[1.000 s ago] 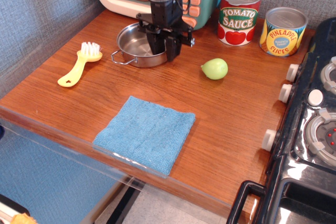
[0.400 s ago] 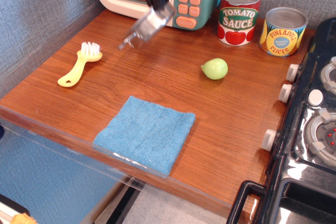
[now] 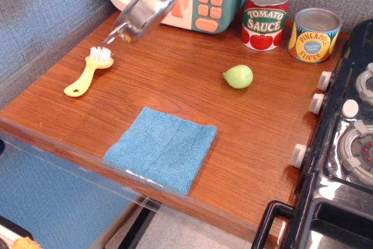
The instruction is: Place the silver pan on top of the blue rag.
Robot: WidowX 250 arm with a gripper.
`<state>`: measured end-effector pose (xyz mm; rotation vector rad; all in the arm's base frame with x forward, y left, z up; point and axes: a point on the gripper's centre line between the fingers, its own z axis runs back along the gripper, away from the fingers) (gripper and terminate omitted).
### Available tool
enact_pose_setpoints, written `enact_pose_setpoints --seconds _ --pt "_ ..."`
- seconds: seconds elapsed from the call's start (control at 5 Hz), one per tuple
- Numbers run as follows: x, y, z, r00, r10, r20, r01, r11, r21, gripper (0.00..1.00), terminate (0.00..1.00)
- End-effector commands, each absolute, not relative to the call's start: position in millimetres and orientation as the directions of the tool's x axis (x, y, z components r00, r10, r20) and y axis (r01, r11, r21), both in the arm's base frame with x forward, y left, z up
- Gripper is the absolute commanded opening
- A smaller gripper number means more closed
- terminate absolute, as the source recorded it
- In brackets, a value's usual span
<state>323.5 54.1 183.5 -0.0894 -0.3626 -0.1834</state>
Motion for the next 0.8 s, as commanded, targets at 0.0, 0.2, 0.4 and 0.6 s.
enact_pose_setpoints --seconds 0.0,0.2,0.4,0.6 --pt "255 43 167 0.911 -0.251 0.326 0.259 0.966 0.021 0.0 0.0" --pt "243 32 147 0.911 -0.299 0.285 0.295 0.954 0.058 0.0 0.0" --pt "240 22 124 0.91 -0.342 0.236 0.33 0.94 0.088 0.0 0.0" --pt "243 15 114 0.91 -0.356 0.214 0.342 0.934 0.098 0.0 0.0"
